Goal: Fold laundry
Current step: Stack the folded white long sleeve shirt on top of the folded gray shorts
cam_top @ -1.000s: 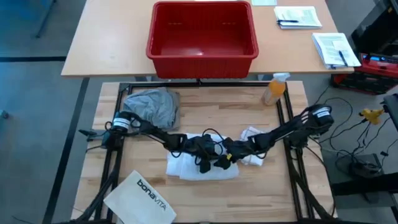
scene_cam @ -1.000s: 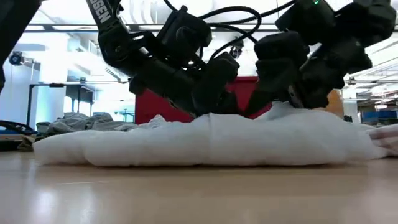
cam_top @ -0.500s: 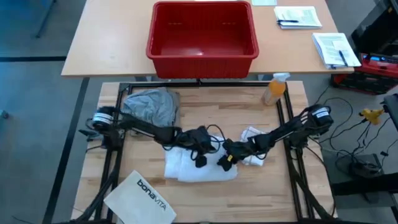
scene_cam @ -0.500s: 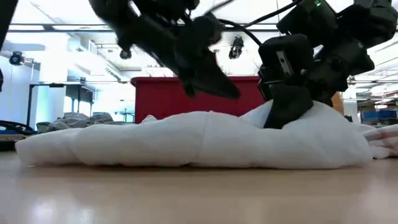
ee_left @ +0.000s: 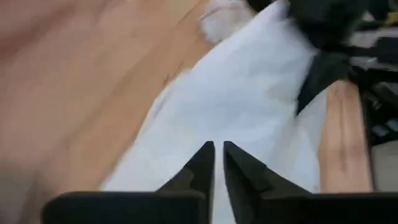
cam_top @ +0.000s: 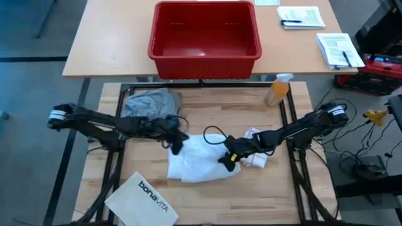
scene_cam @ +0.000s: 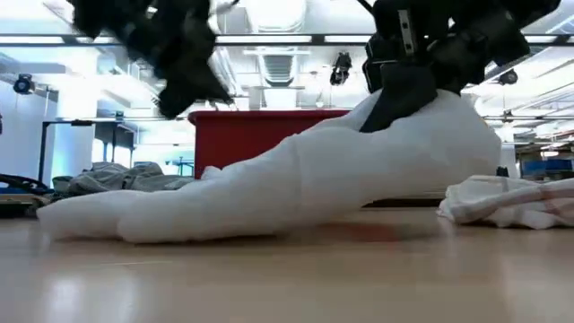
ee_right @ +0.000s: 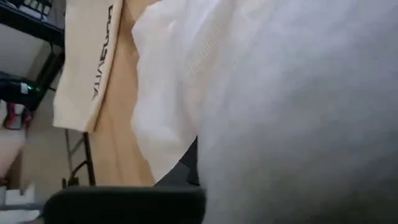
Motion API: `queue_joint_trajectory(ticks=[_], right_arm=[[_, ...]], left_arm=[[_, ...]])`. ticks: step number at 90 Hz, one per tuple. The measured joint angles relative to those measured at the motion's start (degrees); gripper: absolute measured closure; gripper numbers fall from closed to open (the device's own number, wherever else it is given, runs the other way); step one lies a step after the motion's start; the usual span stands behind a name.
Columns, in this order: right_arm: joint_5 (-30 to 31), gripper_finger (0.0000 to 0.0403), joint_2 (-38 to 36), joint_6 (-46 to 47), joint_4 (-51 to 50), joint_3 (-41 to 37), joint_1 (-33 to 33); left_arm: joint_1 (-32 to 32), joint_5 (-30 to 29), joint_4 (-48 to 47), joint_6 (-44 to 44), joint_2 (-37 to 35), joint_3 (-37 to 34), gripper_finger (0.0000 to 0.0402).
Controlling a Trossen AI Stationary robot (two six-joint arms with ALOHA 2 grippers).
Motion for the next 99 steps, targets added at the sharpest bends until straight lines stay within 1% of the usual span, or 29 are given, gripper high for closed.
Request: queue_joint_trajectory(ticks=[5,10,14,20,26,32,36,39,41,45,49,60,71,78,85,94,99], right_arm=[[-0.37,0.0401,-0.29,-0.51,-0.62,0.0,0.0],[-1.32,0.0401,-0.31,-0.66,-0.77,0.0,0.0],[-2.18,0.0401,-0.25,-0.62,-0.73,0.0,-0.02],[-3.29,0.0402,-0.25,-0.62,-0.78,0.0,0.02],[-3.44,0.0402,-0.25,-0.66,-0.87,0.0,0.02],[-4.08,0.0402,-0.25,-0.64,-1.16,0.0,0.0],[-4.29,0.0402,-0.25,-0.64,-1.16,0.0,0.0],[-4.29,0.0402,-0.14,-0.7,-1.14,0.0,0.0],[-4.32,0.0402,-0.09,-0.85,-1.15,0.0,0.01],[-4.49,0.0402,-0.03,-1.14,-1.24,0.0,0.0],[-4.73,0.0402,-0.01,-1.34,-1.34,0.0,0.0],[-4.75,0.0403,-0.01,-1.51,-1.27,0.0,0.02],[-4.77,0.0403,-0.01,-1.51,-1.25,0.0,0.02],[-4.88,0.0403,-0.01,-1.53,-1.25,0.0,0.02],[-5.47,0.0403,-0.01,-1.63,-1.25,0.0,0.02],[-5.93,0.0403,-0.01,-2.37,-1.32,0.0,0.02],[-5.97,0.0403,-0.01,-2.58,-1.56,0.02,0.02]], left_arm=[[0.56,2.23,4.03,-4.76,-2.41,-5.24,0.0347],[1.08,4.65,8.71,-9.36,-3.95,-9.73,0.0304],[1.33,5.64,12.29,-13.09,-4.37,-12.68,0.0263],[1.46,5.64,16.79,-17.45,-3.95,-16.6,0.0192],[1.77,4.71,19.66,-19.52,-2.56,-18.97,0.0117],[2.55,4.2,22.5,-21.1,-0.35,-19.82,0.0049],[3.31,4.87,23.48,-21.55,1.85,-19.85,0.0021],[4.02,6.78,24.07,-21.47,3.9,-19.7,0.0013],[4.42,8.43,24.69,-21.11,5.37,-19.39,0.0014],[5.08,11.81,26.65,-20.23,8.27,-18.37,0.0022],[5.52,13.88,28.55,-19.16,10.93,-16.74,0.0031],[6.78,13.89,26.65,-14.91,17.58,-12.92,0.0038],[7.97,14.2,26.36,-13.7,21.45,-9.48,0.0021],[8.49,15.62,24.63,-13.95,21.99,-7.95,0.0007],[8.49,17.37,21.51,-14.11,20.63,-6.03,0.0005],[8.42,18.36,11.67,-12.96,17.22,-3.61,0.0007],[8.31,16.38,5.41,-12.36,15.21,-2.51,0.0007]])
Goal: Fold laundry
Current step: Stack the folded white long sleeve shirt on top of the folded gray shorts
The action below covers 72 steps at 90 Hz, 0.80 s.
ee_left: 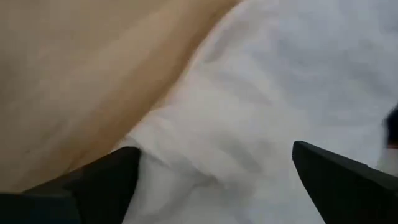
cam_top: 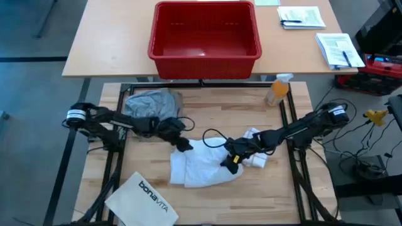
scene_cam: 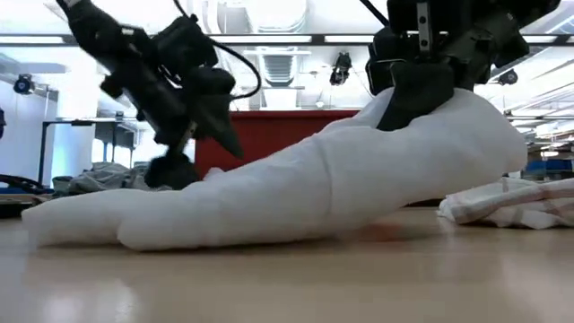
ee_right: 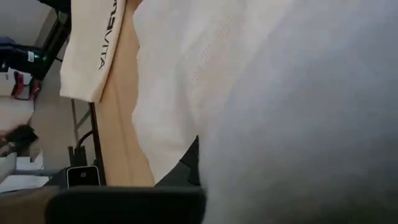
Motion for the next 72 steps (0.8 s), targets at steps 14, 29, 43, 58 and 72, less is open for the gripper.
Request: queue_joint_trajectory(ticks=[14,29,43,58,72], right_arm=[[0.1,0.0403,-0.02,-0.51,-0.31,0.02,-0.02],[-0.46,0.0403,-0.02,-1.26,-0.51,0.03,0.0],[-0.5,0.0403,-0.02,-1.49,-0.76,0.06,0.0],[-0.57,0.0403,-0.02,-1.51,-0.88,0.06,0.0],[-0.85,0.0403,-0.02,-1.92,-1.04,0.07,0.0]], left_arm=[[0.0,-12.67,-12.91,2.72,-3.66,3.45,0.0007],[1.01,-17.84,-14.95,5.75,-2.51,4.49,0.0007],[1.44,-7.37,-8.71,7.35,2.78,3.31,0.0007],[0.6,-1.87,-1.91,7.19,7.26,3.22,0.0007],[0.82,6.36,3.87,7.76,8.17,3.25,0.0007]])
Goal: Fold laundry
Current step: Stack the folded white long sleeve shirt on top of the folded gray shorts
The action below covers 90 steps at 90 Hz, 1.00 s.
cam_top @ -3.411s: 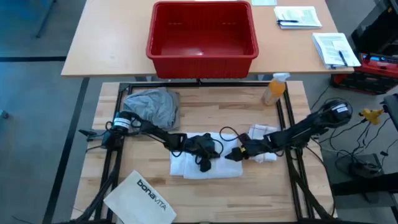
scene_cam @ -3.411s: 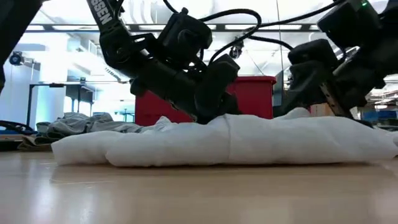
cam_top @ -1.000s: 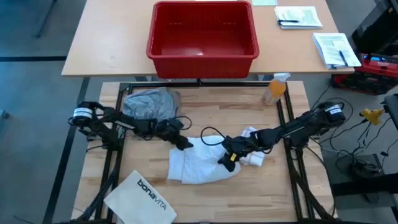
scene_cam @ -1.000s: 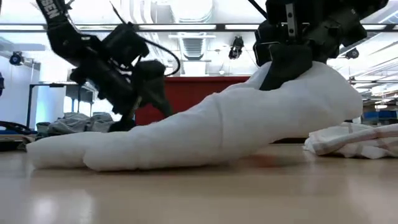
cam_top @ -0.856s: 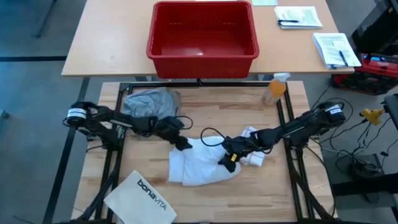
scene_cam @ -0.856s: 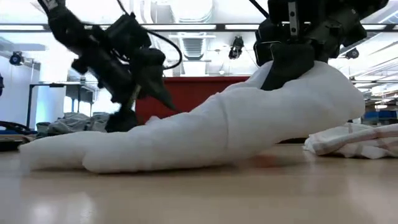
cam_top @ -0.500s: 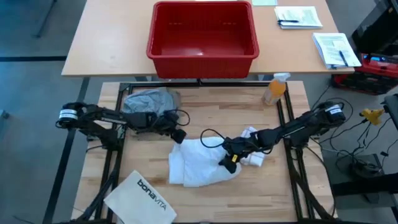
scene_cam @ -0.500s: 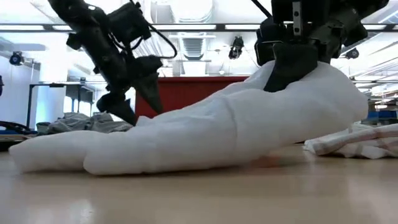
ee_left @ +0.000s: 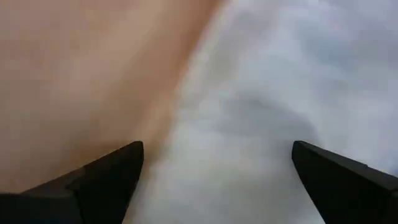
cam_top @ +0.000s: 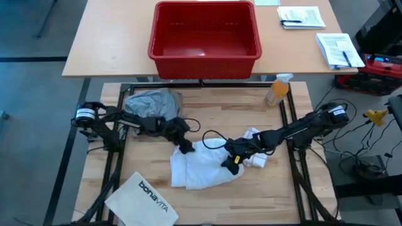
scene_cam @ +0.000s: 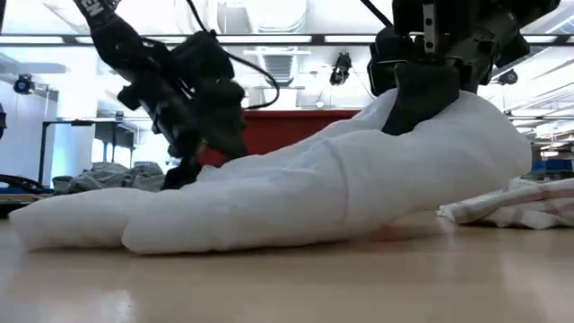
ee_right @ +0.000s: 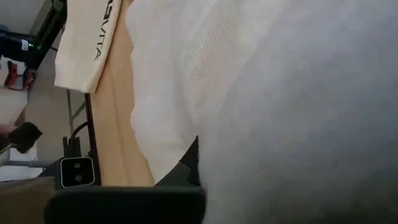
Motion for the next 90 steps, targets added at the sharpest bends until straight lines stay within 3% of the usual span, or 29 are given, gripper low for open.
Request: queue_joint_trajectory(ticks=[12,25,62,73,90], right_arm=[[-0.28,0.0403,-0.02,-0.47,-0.68,-0.01,0.0],[-0.47,0.0403,-0.02,-1.16,-1.14,-0.02,0.0],[-0.53,0.0403,-0.02,-1.09,-1.43,-0.02,0.0],[-0.41,0.0403,-0.02,-1.12,-1.45,-0.02,0.0],[0.15,0.0403,-0.02,-1.09,-1.45,-0.02,0.0]], left_arm=[[1.29,5.55,1.1,3.29,2.19,-0.3,0.0007],[2.29,17.51,7.48,4.34,6.8,-0.5,0.0007],[1.18,32.53,17.4,8.47,10.73,0.39,0.0008],[0.67,33.25,17.14,7.5,10.73,0.39,0.0008],[-1.31,24.63,16.5,5.75,10.73,0.55,0.0012]])
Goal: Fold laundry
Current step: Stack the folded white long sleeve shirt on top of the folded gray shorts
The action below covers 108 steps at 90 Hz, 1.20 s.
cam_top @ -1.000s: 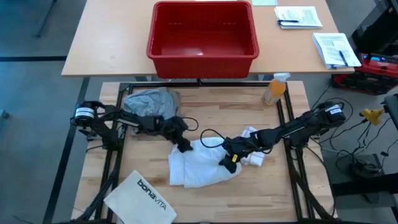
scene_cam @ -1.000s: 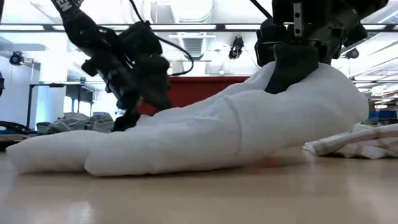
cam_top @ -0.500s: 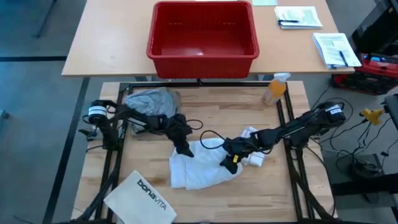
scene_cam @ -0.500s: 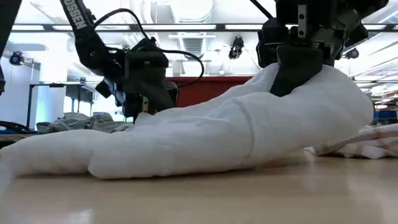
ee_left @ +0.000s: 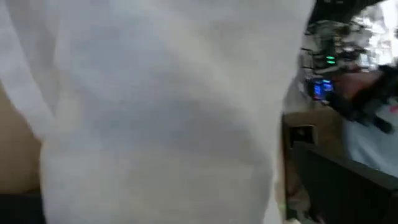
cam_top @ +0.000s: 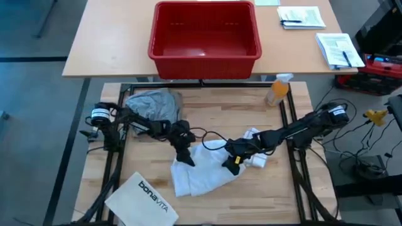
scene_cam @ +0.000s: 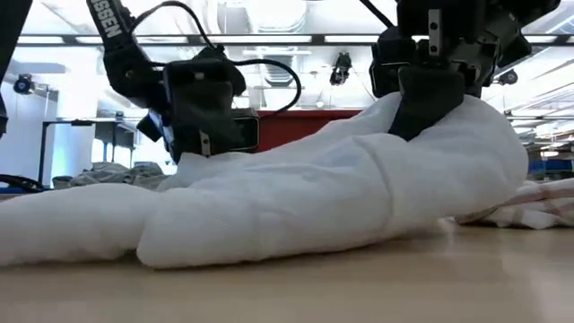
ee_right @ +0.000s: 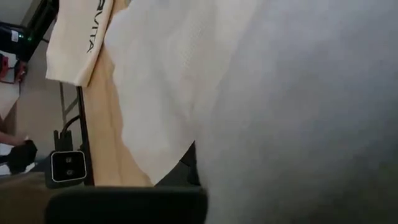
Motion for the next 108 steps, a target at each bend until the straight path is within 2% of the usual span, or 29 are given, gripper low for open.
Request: queue_joint_trajectory(ticks=[7,13,21,31,35,56,72,81,91,108], right_arm=[[0.0,0.0403,0.0,0.0,0.02,0.0,0.0],[0.0,0.0403,0.0,-0.02,0.04,0.0,-0.02],[-0.01,0.0403,0.0,-0.3,0.12,0.0,0.0],[0.29,0.0403,-0.07,-1.42,0.96,0.01,0.0],[0.52,0.0403,-0.21,-1.97,0.69,0.27,0.0],[0.72,0.0403,-0.42,-4.61,0.33,3.0,-1.07],[-0.33,0.0403,-0.55,-6.64,-0.03,7.71,-3.03],[-0.67,0.0403,-0.57,-9.81,-5.14,11.77,-4.24],[-0.65,0.0403,-0.4,-15.41,-12.18,17.21,-6.27],[-4.73,0.0403,1.89,-24.75,-13.79,25.7,-11.89]], left_arm=[[-1.01,-3.07,-1.79,0.53,0.0,0.21,0.0038],[-1.83,-5.7,-3.66,1.94,-0.1,0.26,0.0087],[-2.22,-6.59,-4.43,2.23,-0.11,0.28,0.0185],[-2.22,-6.75,-4.99,1.76,-0.68,0.16,0.0342],[-2.22,-6.74,-5.23,1.07,-1.28,0.07,0.0375],[-2.19,-5.96,-7.96,-2.21,-7.28,-0.22,0.0396],[-2.17,-5.85,-14.69,-4.03,-16.61,0.41,0.0399],[-1.83,-6.7,-24.18,-2.46,-23.06,2.34,0.0399],[-1.02,-10.83,-39.22,2.07,-29.88,5.92,0.04],[0.27,-14.31,-55.87,4.78,-35.92,13.08,0.04]])
